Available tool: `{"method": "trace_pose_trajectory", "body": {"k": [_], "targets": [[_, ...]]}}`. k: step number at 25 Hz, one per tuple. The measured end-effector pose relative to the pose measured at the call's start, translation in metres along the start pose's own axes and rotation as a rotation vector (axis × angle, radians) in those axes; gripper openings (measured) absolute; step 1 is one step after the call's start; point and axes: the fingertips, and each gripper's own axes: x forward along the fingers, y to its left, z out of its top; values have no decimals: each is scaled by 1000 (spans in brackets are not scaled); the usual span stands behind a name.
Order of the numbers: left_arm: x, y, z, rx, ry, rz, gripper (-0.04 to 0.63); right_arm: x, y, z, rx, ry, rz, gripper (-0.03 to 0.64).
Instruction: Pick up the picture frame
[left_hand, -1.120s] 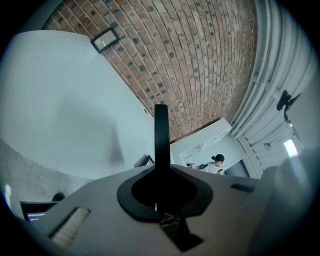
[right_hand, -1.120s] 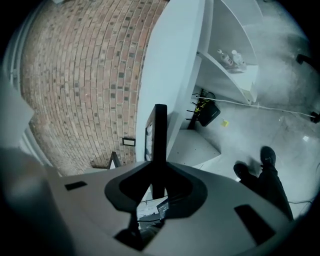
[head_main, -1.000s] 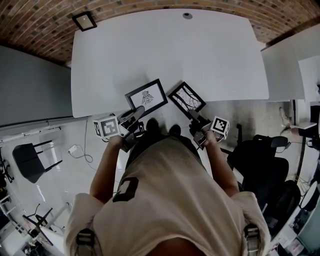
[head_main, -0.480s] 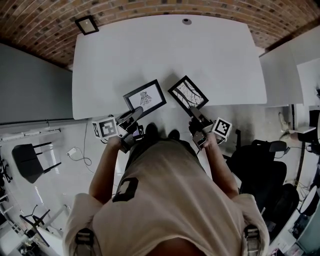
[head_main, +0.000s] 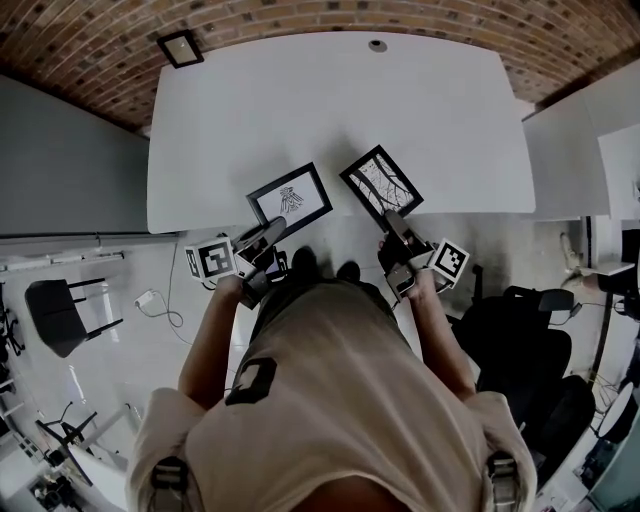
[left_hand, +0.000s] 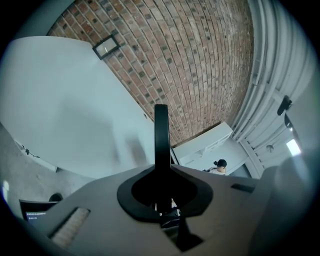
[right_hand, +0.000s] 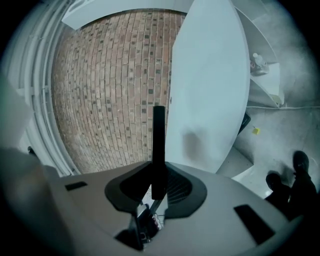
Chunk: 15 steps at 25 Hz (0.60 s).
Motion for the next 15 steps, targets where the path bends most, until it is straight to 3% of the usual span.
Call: {"method": "trace_pose_trajectory", "body": {"k": [7,15], "targets": [[-5,-9,-16,2,-21,38,21,-16,7,11,-22,8,11,63],[-48,-7,-14,1,-131,117,21,-11,17,-4,-29,84,47,54]]}}
